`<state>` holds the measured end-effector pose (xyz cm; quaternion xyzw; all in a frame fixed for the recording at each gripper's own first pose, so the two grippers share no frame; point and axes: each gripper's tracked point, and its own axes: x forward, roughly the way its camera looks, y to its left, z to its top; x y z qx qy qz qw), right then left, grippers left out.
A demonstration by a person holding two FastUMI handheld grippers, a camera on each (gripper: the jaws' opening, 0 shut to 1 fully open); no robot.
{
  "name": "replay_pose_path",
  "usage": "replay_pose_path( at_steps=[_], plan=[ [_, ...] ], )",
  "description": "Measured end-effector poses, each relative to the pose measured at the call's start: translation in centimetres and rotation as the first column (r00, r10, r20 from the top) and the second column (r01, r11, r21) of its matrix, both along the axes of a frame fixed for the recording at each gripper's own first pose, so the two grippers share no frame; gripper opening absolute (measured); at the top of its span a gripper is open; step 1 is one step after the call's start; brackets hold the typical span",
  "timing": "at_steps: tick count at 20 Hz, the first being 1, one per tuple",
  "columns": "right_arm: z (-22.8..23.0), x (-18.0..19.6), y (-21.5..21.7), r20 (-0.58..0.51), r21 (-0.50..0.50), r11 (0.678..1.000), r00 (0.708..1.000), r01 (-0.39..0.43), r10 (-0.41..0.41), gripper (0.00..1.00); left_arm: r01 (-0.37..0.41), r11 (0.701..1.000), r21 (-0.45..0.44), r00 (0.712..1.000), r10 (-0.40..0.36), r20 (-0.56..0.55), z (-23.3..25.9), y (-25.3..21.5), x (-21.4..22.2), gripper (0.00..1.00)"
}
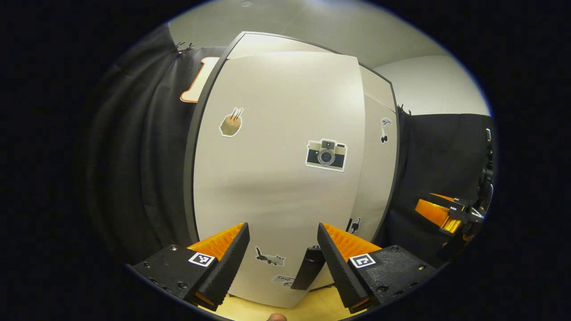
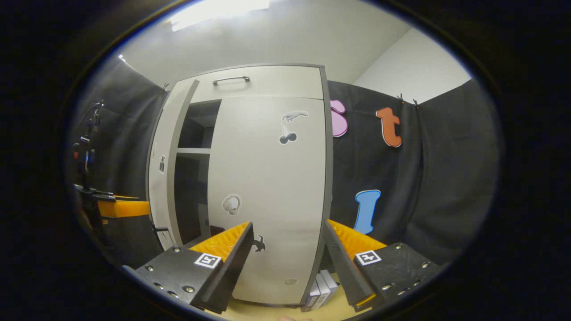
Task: Grab one shoe with the right hand and put it into the shoe cabinet, grab the other shoe with the left hand and put it into the shoe cabinet; then close the right door with the right hand and the left door with the left hand.
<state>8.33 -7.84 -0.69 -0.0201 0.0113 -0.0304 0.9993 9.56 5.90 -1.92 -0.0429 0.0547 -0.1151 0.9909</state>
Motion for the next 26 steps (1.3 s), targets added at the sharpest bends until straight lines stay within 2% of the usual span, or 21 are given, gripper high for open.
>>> replay_pose_path(
  at_steps=[3,4,5,14,16,19,20,21,23,24,26],
  plan=[
    [-0.3,-0.6,-0.8,-0.005,0.004,1.0,1.0,0.014,-0.014,0.9,-0.005,1.0,0.025,1.0,0.005,-0.001,-0.6,-0.6,1.0,0.94],
    [-0.3,-0.8,-1.1,-0.008,0.004,1.0,1.0,0.019,-0.019,0.94,-0.005,1.0,0.03,1.0,0.006,-0.004,-0.8,-0.9,1.3,0.94],
    [-0.4,-1.0,-1.3,-0.01,0.004,1.0,1.0,0.024,-0.024,0.89,-0.005,0.999,0.034,1.0,0.005,-0.005,-1.0,-1.1,1.6,0.94],
    [-0.2,-2.2,-2.4,-0.011,0.012,0.998,0.999,0.054,-0.054,0.9,-0.04,0.998,0.056,0.999,0.038,0.029,-0.9,-1.3,2.9,0.94],
    [-0.2,-2.4,-2.2,-0.012,0.015,0.999,0.999,0.052,-0.052,0.94,-0.058,0.997,0.058,0.998,0.056,0.036,-0.6,-1.0,2.8,0.94],
    [0.1,-2.7,-1.5,-0.012,0.021,0.999,0.999,0.045,-0.045,0.94,-0.093,0.993,0.071,0.994,0.088,0.062,0.3,-0.5,2.3,0.95],
    [0.2,-2.7,-1.2,-0.013,0.023,0.999,0.999,0.04,-0.039,0.94,-0.104,0.991,0.079,0.993,0.098,0.073,0.8,-0.2,1.9,1.0],
    [0.5,-2.9,-0.9,-0.01,0.026,0.999,0.999,0.036,-0.035,0.94,-0.116,0.989,0.087,0.99,0.109,0.084,1.5,0.1,1.6,0.95],
    [1.1,-3.2,-0.2,-0.003,0.036,0.999,1.0,0.02,-0.02,0.98,-0.151,0.984,0.093,0.984,0.141,0.112,2.9,0.7,0.6,0.96],
    [1.5,-3.3,0.1,0.003,0.042,0.999,1.0,0.015,-0.015,0.98,-0.166,0.981,0.096,0.98,0.154,0.123,3.5,1.0,-0.1,0.93],
    [2.7,-3.9,0.6,0.021,0.055,0.998,1.0,0.006,-0.007,0.98,-0.203,0.974,0.099,0.972,0.189,0.138,4.7,1.7,-1.6,0.96]
  ],
)
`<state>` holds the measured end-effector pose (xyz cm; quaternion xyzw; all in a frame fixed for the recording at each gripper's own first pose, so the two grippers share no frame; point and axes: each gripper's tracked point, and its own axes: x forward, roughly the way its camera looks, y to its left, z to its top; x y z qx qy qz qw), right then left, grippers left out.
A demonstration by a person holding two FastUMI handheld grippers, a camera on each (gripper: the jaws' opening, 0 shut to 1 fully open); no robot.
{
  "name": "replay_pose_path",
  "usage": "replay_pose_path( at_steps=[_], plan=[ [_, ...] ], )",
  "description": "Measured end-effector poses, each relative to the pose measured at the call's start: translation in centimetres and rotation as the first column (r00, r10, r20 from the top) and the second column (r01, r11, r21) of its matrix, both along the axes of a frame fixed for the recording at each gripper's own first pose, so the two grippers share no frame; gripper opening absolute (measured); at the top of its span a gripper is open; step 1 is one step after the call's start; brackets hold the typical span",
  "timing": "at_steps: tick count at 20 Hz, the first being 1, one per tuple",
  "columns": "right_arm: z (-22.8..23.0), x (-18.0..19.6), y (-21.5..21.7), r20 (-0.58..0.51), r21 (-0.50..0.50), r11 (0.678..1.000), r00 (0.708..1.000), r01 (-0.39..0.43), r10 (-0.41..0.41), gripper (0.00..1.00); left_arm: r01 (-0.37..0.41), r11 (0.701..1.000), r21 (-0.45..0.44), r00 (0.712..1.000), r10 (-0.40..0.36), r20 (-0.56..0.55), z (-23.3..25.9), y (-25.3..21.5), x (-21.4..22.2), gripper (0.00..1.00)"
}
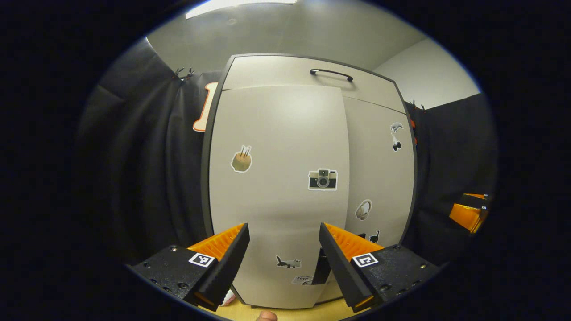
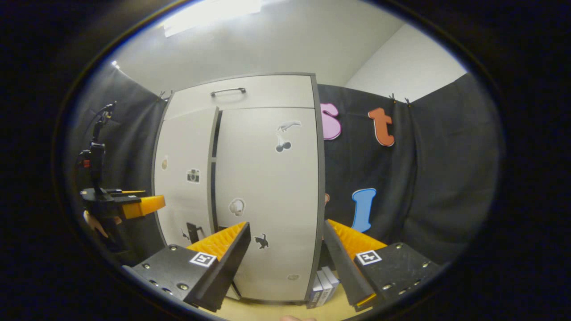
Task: Grab one shoe with the right hand and put it into the shoe cabinet, grab the other shoe with the left hand and put it into the shoe cabinet; then close the right door with the right hand and the left door with the left hand.
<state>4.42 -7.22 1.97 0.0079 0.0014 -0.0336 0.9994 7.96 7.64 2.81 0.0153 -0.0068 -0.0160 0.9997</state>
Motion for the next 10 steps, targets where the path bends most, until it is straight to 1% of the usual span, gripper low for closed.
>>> replay_pose_path(
  at_steps=[2,4,6,10],
  plan=[
    [1.2,-0.7,0.5,0.023,0.015,1.0,1.0,-0.009,0.009,0.98,-0.022,1.0,-0.003,1.0,0.023,0.016,1.1,0.5,-1.6,0.96],
    [2.2,-1.3,1.3,0.042,0.033,0.999,0.999,-0.027,0.026,0.97,-0.03,1.0,-0.006,0.999,0.03,0.031,1.9,0.6,-3.1,0.96],
    [2.6,-1.6,1.9,0.05,0.045,0.998,0.998,-0.043,0.04,0.98,-0.042,0.999,-0.002,0.999,0.042,0.031,2.2,0.8,-4.4,0.96],
    [2.7,-2.3,2.6,0.049,0.047,0.997,0.997,-0.061,0.059,0.97,-0.09,0.996,0.006,0.995,0.09,0.048,2.5,1.5,-6.5,0.96]
  ],
)
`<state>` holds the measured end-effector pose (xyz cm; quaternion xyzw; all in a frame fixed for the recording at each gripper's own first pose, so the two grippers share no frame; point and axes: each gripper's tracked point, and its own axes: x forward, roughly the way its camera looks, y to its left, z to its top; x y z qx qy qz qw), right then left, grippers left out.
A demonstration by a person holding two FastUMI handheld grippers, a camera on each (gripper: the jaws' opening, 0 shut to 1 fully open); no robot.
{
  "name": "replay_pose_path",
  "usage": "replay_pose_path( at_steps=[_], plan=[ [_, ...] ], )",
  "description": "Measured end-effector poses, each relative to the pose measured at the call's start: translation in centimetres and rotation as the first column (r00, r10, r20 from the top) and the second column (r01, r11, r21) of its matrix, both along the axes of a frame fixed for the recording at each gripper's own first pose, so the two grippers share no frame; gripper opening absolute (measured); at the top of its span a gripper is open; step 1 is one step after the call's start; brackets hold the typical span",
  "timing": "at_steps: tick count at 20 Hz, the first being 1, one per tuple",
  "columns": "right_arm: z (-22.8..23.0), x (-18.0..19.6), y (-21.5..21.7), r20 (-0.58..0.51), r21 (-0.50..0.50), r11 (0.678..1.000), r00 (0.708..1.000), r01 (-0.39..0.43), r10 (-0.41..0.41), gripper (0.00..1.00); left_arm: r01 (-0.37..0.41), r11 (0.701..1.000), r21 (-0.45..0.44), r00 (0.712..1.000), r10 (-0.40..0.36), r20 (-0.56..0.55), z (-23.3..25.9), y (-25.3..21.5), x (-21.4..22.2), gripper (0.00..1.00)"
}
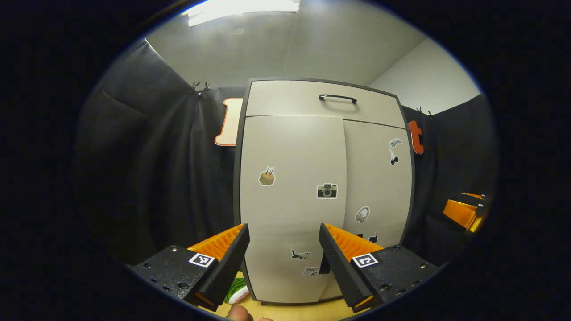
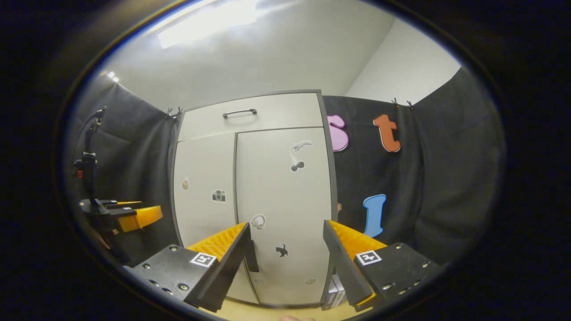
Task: Grab one shoe with the right hand and put it into the shoe cabinet, grab the other shoe with the left hand and put it into the shoe cabinet; then close the right door with the right hand and the left door with the left hand.
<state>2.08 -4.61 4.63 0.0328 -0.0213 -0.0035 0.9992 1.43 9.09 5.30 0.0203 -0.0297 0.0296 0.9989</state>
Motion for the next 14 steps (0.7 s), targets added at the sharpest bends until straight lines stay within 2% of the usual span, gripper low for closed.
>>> replay_pose_path(
  at_steps=[2,3,4,14],
  plan=[
    [-0.1,-0.2,0.3,-0.005,0.0,1.0,1.0,-0.007,0.007,0.98,-0.025,1.0,0.002,1.0,0.025,0.006,0.0,0.4,-0.8,0.96],
    [-0.1,-0.3,0.4,-0.005,0.001,1.0,1.0,-0.011,0.011,0.98,-0.031,1.0,0.001,0.999,0.031,0.009,0.1,0.4,-1.0,0.92],
    [0.0,-0.4,0.4,-0.004,0.002,1.0,1.0,-0.012,0.012,0.98,-0.031,1.0,-0.003,0.999,0.031,0.008,0.0,0.3,-1.3,0.96],
    [-0.1,0.0,0.8,-0.001,-0.002,1.0,1.0,-0.022,0.022,0.98,-0.044,0.999,-0.002,0.999,0.044,0.007,0.0,0.6,-1.8,0.96]
  ],
)
